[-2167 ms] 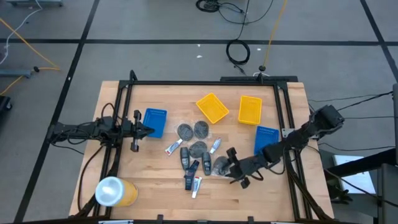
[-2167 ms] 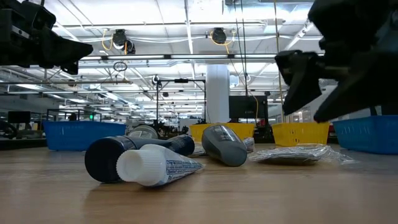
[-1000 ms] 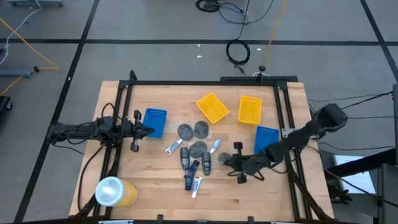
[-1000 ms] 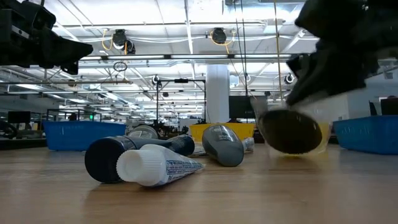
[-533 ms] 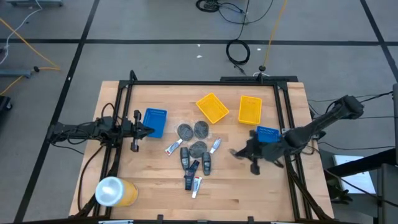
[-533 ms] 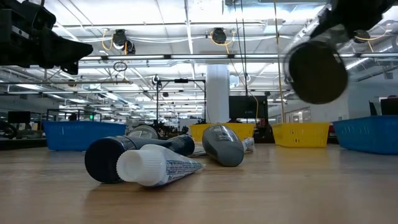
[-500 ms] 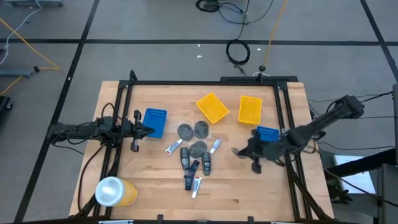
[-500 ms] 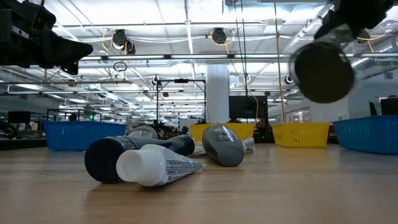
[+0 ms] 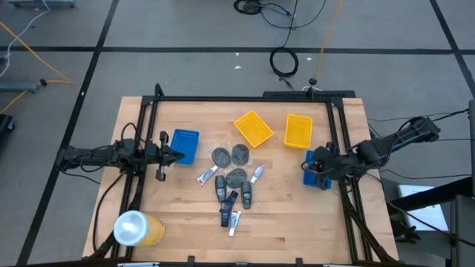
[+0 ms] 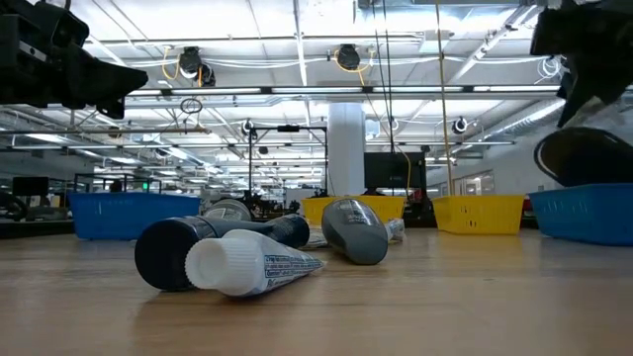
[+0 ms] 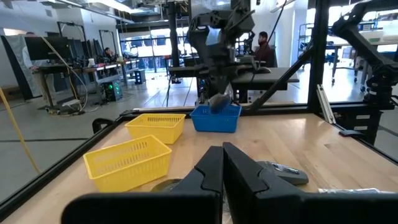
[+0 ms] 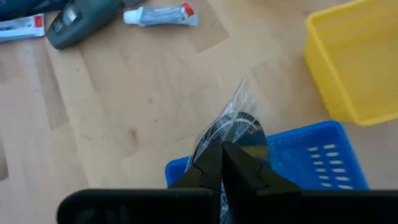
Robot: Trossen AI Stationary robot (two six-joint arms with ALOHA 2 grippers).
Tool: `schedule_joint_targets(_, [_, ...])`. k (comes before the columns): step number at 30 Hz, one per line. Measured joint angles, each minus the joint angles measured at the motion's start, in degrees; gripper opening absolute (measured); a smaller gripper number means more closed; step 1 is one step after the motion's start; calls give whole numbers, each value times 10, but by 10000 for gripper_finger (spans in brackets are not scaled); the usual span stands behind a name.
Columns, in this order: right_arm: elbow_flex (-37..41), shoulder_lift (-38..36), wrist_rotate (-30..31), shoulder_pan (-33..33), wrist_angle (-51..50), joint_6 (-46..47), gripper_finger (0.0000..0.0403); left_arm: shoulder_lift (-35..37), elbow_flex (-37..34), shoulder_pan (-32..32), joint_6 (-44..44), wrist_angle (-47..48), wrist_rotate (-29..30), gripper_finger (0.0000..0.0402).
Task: Pick & Place Travel size toiletries
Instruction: Put the right black hairbrush into the right blue bin
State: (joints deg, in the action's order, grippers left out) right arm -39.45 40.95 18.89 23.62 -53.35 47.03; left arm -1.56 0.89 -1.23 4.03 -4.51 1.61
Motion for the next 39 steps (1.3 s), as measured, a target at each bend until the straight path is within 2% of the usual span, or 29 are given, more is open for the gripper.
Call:
schedule_joint_targets(5, [72, -82, -28, 1, 89, 3, 0, 0, 0, 0, 0, 0, 0, 10])
schedule_joint_targets(12, [131, -219, -22, 1, 166, 28, 0, 0, 0, 0, 0, 0, 0, 10])
schedule_joint_targets(15, [150, -265, -17, 1, 152, 44, 0, 0, 0, 0, 0, 0, 0, 10])
schedule_joint_targets(20, [157, -322, 38, 1, 86, 79, 0, 0, 0, 0, 0, 0, 0, 10])
schedule_joint_targets(25, [157, -352, 50, 1, 30, 109, 0, 0, 0, 0, 0, 0, 0, 10])
schedule_joint_targets(33, [157, -356, 50, 1, -39, 154, 0, 0, 0, 0, 0, 0, 0, 10])
schedule_joint_targets(35, [157, -356, 51, 1, -23, 154, 0, 0, 0, 0, 0, 0, 0, 10])
schedule_joint_targets(39, [157, -356, 29, 1, 84, 110, 0, 0, 0, 0, 0, 0, 0, 10])
